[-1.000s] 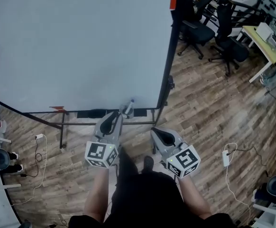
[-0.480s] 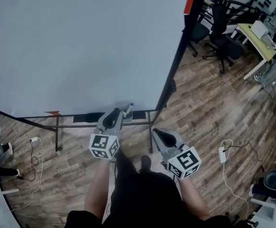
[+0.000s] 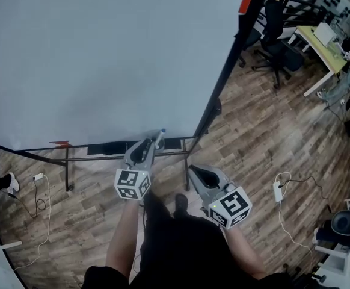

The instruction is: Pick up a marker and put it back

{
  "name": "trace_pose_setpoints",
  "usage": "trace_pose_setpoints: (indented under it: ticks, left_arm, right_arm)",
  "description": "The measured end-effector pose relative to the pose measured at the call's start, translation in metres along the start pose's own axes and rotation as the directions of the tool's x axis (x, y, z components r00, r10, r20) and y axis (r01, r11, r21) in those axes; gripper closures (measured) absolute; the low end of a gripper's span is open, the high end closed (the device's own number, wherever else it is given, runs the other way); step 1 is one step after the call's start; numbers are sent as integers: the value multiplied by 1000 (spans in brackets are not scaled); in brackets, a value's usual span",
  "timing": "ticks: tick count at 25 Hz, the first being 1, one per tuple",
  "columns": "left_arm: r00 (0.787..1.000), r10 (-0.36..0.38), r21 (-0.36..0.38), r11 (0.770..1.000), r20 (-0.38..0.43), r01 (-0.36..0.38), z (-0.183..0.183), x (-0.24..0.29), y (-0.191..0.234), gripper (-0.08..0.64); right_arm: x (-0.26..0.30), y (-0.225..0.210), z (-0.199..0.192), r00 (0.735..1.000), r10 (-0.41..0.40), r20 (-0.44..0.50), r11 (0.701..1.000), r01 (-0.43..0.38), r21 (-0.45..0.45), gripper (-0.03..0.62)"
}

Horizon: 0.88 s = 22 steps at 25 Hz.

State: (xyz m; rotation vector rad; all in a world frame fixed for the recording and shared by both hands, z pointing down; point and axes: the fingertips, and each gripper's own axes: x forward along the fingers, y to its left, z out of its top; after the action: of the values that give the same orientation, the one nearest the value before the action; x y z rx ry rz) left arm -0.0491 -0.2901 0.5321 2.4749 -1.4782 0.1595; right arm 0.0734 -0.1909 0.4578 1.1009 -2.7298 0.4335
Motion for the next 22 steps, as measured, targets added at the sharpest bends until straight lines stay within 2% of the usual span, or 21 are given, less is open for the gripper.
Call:
trace_pose_setpoints:
  ticks: [9, 22]
  left_arm:
    - [999, 15, -34, 999, -29, -16, -19, 9, 1, 482]
    - [998, 27, 5, 1000, -60, -27, -25, 10, 1, 453]
  right_arm:
    - [-9, -5, -6, 1000, -14, -24, 1000, 14, -6, 589]
    - [-15, -12, -5, 999, -36, -9, 999, 36, 6, 589]
